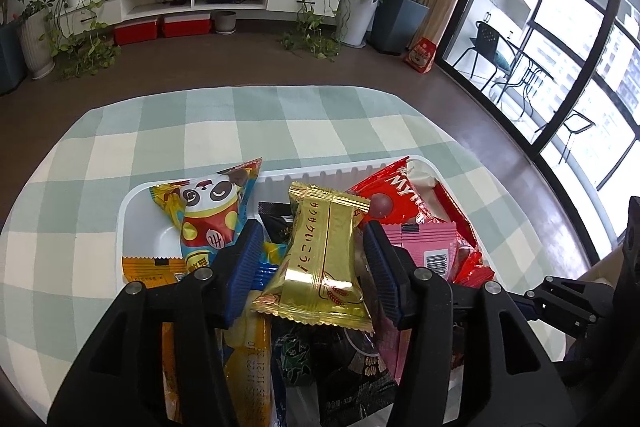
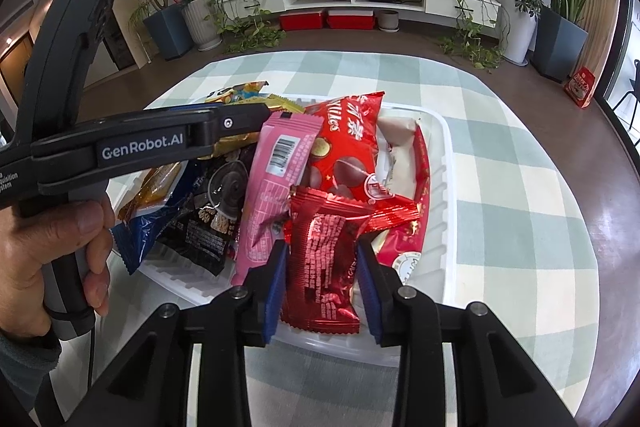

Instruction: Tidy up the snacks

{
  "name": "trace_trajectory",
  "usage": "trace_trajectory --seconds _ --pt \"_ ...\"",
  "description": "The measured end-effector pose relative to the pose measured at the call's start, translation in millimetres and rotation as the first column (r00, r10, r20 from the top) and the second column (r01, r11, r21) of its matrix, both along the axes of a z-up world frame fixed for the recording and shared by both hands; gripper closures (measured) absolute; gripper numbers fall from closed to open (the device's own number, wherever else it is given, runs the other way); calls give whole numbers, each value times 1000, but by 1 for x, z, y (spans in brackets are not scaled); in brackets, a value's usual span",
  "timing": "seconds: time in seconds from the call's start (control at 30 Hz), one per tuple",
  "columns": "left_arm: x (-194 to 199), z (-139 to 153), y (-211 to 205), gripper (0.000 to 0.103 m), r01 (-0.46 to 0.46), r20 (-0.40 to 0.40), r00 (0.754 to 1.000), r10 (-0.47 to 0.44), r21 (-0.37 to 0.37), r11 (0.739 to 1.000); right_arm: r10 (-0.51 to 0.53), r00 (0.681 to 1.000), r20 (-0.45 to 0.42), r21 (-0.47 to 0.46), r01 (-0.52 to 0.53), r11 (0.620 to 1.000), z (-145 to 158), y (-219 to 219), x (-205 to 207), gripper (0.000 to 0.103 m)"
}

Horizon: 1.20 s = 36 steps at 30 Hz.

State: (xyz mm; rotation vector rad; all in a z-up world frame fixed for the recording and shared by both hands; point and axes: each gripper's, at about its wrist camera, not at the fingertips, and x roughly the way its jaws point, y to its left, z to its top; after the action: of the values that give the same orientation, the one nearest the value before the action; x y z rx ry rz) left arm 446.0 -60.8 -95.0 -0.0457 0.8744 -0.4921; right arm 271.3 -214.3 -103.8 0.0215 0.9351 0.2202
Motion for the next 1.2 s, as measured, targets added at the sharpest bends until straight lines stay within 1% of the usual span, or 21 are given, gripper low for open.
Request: trace_trajectory --seconds 0.13,0.37,0.43,0.5,0.6,0.67,0.7,0.73,0.77,0.83,0.97,1.1,1.17,1.2 --pt "-2 2 0 53 0 7 1000 0 2 1000 -2 1000 6 0 2 1000 2 1 -2 61" --pt "-3 3 -1 53 2 10 1000 -2 -1 1000 -8 1000 13 -3 8 1000 4 2 -3 59" --pt "-3 4 -1 52 0 12 1000 0 -4 1000 -11 1000 15 -2 11 1000 5 1 -3 55" --pt "-3 4 -1 47 0 14 1000 0 -4 1000 -14 1000 20 0 14 1000 6 1 -3 53" --pt "-4 5 0 46 0 17 1000 0 -8 1000 -13 1000 24 6 13 1000 8 1 -3 52" --pt "-8 9 1 40 -4 27 1000 5 -9 1000 -12 999 31 11 12 1000 9 2 -4 52" --pt "-9 10 2 37 -6 30 1000 7 -13 1000 -12 999 37 11 11 1000 11 2 -5 49" --pt "-10 12 2 36 -7 33 999 8 -15 1000 -12 999 43 12 12 1000 12 2 -6 46" --pt "-12 14 2 36 -10 39 999 10 -13 1000 -13 999 49 14 12 1000 13 2 -6 44" --pt "-14 17 3 29 -13 48 999 13 -9 1000 -15 998 59 16 14 1000 16 2 -6 43" --pt "-18 19 3 28 -25 55 998 24 16 1000 -18 998 66 9 18 1000 17 2 -5 42" --pt "-21 23 8 28 -46 73 996 44 19 999 -30 997 69 9 30 1000 18 -1 -6 42" --pt "-25 28 12 19 -65 98 993 61 31 997 -37 997 72 14 36 999 19 -4 -8 42" --pt "-27 31 14 12 -79 113 991 74 35 996 -42 996 78 17 41 999 20 -5 -8 41"
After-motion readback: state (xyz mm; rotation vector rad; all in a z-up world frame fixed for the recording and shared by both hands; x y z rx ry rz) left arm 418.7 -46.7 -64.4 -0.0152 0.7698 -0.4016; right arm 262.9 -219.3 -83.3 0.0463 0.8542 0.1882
